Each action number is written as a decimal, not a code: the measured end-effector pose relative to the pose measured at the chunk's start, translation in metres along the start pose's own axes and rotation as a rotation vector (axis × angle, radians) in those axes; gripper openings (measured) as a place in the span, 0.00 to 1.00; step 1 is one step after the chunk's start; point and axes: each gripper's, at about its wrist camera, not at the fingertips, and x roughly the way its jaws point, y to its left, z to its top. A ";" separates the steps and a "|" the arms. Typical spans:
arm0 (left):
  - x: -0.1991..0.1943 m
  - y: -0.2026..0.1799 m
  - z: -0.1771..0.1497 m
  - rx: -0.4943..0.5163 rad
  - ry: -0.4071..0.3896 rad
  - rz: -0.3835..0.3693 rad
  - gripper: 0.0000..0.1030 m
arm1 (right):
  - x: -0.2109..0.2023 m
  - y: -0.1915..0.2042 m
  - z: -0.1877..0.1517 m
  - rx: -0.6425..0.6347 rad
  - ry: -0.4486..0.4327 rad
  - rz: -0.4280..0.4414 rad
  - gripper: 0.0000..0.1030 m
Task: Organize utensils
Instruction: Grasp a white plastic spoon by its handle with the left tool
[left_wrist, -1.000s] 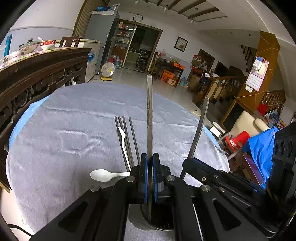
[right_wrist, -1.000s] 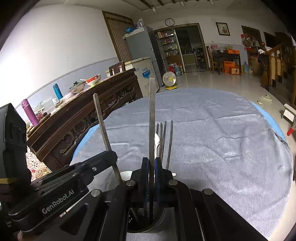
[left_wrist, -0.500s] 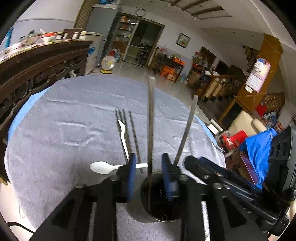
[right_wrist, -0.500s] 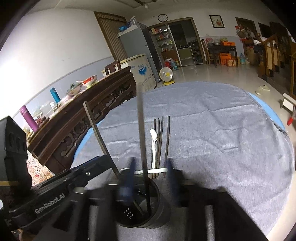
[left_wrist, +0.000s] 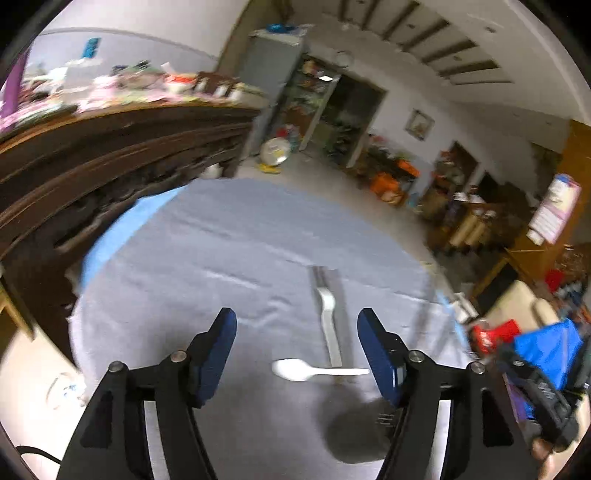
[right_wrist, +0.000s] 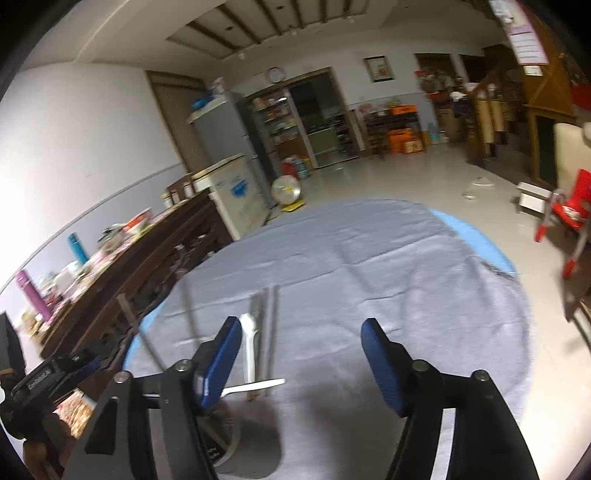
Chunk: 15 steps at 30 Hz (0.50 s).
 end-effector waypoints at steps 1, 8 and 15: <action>0.008 0.006 -0.001 -0.004 0.030 0.031 0.67 | 0.003 -0.005 -0.002 0.007 0.010 -0.014 0.73; 0.065 0.021 -0.015 0.015 0.238 0.120 0.67 | 0.036 -0.026 -0.022 0.023 0.139 -0.056 0.73; 0.118 -0.007 -0.003 0.228 0.398 -0.010 0.67 | 0.057 -0.039 -0.035 0.046 0.220 -0.056 0.73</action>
